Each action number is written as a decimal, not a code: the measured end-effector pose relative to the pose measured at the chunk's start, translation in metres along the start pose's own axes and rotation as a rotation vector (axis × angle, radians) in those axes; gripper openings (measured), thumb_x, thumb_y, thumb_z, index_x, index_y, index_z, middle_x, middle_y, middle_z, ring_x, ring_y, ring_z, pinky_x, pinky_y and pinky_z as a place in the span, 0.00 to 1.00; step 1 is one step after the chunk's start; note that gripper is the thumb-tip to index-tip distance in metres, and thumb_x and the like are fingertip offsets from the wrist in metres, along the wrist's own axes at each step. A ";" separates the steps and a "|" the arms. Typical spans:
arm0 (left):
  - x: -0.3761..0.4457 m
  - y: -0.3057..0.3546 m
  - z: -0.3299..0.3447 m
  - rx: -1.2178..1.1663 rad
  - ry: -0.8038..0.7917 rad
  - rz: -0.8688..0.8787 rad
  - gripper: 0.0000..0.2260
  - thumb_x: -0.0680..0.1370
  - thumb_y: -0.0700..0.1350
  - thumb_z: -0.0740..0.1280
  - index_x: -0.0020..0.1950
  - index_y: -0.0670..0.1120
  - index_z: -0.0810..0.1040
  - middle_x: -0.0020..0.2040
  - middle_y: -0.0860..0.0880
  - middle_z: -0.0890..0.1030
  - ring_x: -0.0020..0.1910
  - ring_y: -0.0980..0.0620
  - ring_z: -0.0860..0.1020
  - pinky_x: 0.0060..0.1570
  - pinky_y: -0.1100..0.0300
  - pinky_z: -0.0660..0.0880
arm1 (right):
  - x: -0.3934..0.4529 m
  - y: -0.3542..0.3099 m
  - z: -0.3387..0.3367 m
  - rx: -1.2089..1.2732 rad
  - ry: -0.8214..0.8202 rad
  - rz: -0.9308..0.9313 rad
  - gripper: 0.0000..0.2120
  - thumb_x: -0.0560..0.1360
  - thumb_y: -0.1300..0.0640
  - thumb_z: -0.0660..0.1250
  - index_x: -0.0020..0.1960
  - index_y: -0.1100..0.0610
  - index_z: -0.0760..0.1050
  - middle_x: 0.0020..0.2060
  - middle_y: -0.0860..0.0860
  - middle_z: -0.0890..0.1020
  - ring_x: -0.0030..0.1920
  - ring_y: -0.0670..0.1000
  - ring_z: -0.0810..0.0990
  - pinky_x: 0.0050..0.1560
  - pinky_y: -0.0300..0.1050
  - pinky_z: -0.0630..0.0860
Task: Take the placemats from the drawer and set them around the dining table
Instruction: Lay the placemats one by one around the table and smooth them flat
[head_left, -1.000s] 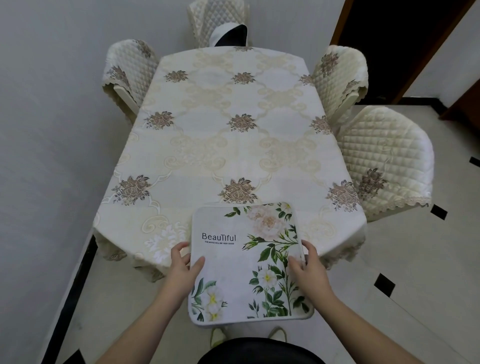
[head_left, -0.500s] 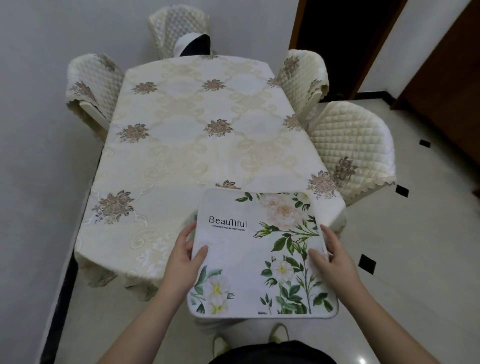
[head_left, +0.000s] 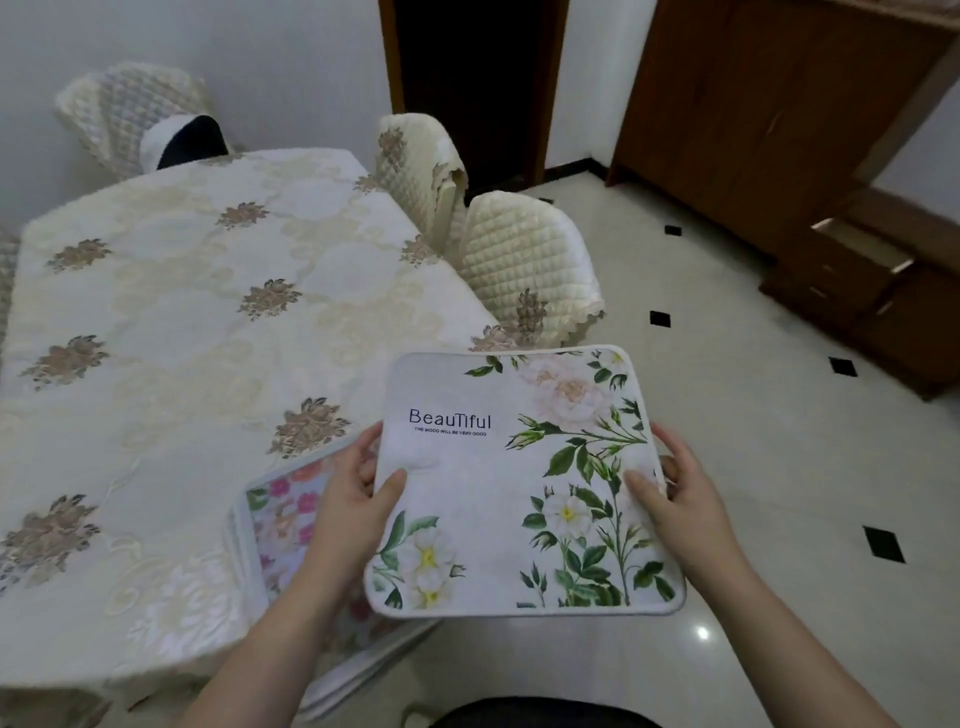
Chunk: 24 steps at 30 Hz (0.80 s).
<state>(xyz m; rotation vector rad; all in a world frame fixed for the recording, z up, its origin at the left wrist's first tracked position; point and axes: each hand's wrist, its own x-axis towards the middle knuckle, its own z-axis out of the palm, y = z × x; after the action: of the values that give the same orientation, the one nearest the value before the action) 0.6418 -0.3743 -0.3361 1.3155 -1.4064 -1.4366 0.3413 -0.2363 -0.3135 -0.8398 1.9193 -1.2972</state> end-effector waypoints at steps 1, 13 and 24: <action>0.002 0.005 0.015 0.022 -0.019 0.015 0.24 0.77 0.40 0.70 0.70 0.55 0.70 0.52 0.50 0.86 0.49 0.47 0.85 0.49 0.41 0.80 | 0.001 0.004 -0.014 0.021 0.020 0.008 0.26 0.77 0.60 0.68 0.70 0.42 0.66 0.49 0.48 0.84 0.44 0.47 0.86 0.43 0.54 0.84; 0.003 0.068 0.212 0.016 -0.188 0.017 0.26 0.75 0.40 0.72 0.68 0.61 0.72 0.48 0.47 0.86 0.46 0.42 0.85 0.49 0.40 0.80 | 0.020 0.058 -0.188 0.189 0.199 0.068 0.27 0.78 0.62 0.68 0.72 0.44 0.65 0.51 0.46 0.85 0.47 0.49 0.86 0.43 0.49 0.84; 0.032 0.081 0.296 0.021 -0.202 -0.007 0.25 0.74 0.42 0.72 0.66 0.63 0.74 0.49 0.45 0.86 0.47 0.40 0.84 0.50 0.36 0.79 | 0.071 0.071 -0.253 0.178 0.220 0.086 0.27 0.78 0.62 0.67 0.72 0.43 0.65 0.52 0.45 0.84 0.48 0.47 0.86 0.45 0.46 0.83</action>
<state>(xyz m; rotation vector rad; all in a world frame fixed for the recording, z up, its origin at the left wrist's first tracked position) 0.3373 -0.3456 -0.2969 1.2156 -1.5512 -1.5998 0.0863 -0.1414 -0.3204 -0.5383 1.9469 -1.5346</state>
